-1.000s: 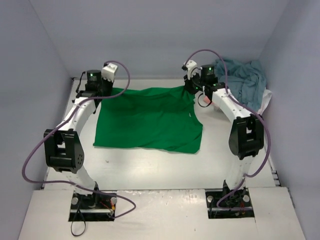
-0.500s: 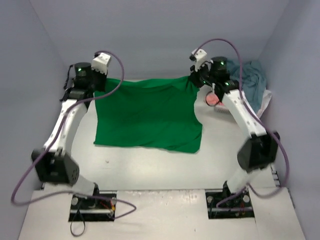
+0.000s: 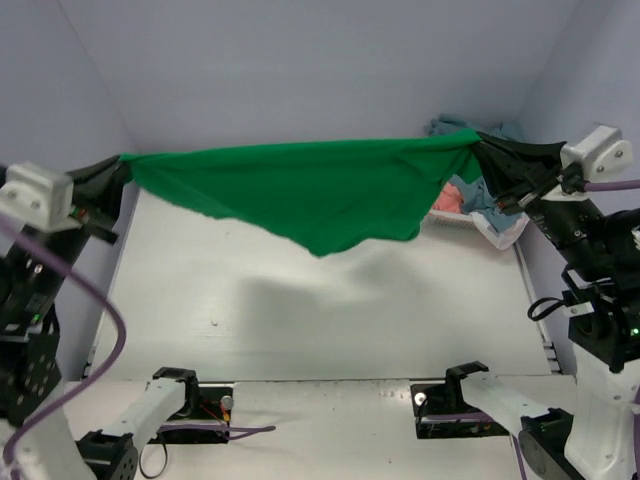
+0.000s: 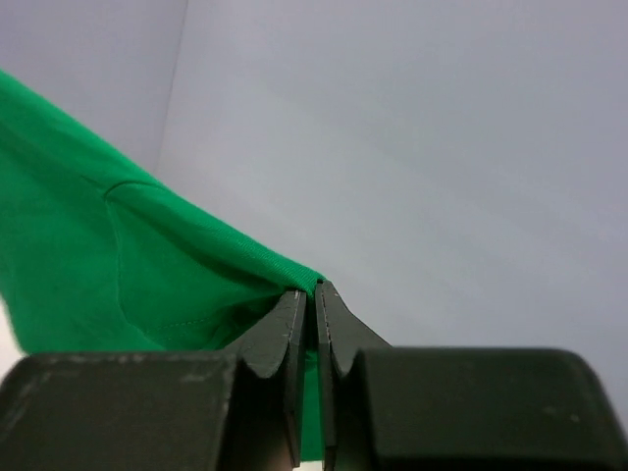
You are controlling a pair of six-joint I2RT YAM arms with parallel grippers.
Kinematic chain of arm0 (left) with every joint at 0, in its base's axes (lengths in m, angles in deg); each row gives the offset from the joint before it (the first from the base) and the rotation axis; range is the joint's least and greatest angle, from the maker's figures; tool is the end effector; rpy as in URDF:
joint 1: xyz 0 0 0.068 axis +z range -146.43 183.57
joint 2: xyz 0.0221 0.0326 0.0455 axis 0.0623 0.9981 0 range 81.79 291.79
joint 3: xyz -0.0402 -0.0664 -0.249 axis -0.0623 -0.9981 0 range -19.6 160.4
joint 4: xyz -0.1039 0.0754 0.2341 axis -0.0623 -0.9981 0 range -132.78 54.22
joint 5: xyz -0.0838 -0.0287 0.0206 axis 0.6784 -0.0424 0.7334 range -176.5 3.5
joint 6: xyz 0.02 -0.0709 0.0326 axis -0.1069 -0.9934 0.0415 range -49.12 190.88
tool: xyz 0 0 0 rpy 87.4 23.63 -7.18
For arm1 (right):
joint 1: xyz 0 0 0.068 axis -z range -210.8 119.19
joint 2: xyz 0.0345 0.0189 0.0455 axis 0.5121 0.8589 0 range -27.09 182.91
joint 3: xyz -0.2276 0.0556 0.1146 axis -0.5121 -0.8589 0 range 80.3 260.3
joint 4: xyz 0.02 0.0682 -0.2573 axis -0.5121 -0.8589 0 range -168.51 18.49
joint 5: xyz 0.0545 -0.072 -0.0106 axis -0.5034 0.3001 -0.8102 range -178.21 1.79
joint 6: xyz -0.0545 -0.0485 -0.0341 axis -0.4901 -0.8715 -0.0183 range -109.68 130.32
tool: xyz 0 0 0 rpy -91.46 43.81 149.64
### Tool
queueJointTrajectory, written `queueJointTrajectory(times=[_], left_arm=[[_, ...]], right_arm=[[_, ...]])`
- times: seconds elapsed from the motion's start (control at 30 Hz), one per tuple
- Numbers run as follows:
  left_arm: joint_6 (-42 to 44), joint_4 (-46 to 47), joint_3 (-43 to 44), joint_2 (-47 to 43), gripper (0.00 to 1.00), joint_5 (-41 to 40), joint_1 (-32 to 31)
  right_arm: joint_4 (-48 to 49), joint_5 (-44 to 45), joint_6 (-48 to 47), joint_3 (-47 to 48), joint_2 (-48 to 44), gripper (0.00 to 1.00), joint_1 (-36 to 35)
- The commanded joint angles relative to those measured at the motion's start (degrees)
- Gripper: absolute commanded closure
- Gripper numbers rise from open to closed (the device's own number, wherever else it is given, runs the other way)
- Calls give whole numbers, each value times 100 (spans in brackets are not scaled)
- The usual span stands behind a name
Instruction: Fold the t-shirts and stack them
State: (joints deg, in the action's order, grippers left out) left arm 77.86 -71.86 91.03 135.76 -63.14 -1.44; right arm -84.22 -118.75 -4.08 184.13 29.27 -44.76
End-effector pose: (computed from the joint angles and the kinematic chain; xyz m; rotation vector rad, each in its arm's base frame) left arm 0.0862 -0.0352 0.6081 0.4786 1.1494 -0.2170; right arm 0.1041 0.0623 0.6247 -0.7061 0.7916 0.2498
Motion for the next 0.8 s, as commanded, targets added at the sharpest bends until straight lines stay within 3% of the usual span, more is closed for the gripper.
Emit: queueJointTrajectory(times=[0.0,0.3,0.47,0.57,0.77], left_arm=[[-57,-602,134,96,100,204,36],[-4,-655,-129,-45,100,354,36],[188,143,-1250,262,100,170,36],[321,811,-1998,665,100,12,36],[479,1681,-2905,2316,100,47,36]], right_arm=[[-302,-100,270,172,271,100,103],[-294,-154,236,428,551,100,139],[136,119,-203,-152,1051,100,139],[531,49,-335,-757,1552,100,148],[1392,-224,-441,-1901,2774,100,148]])
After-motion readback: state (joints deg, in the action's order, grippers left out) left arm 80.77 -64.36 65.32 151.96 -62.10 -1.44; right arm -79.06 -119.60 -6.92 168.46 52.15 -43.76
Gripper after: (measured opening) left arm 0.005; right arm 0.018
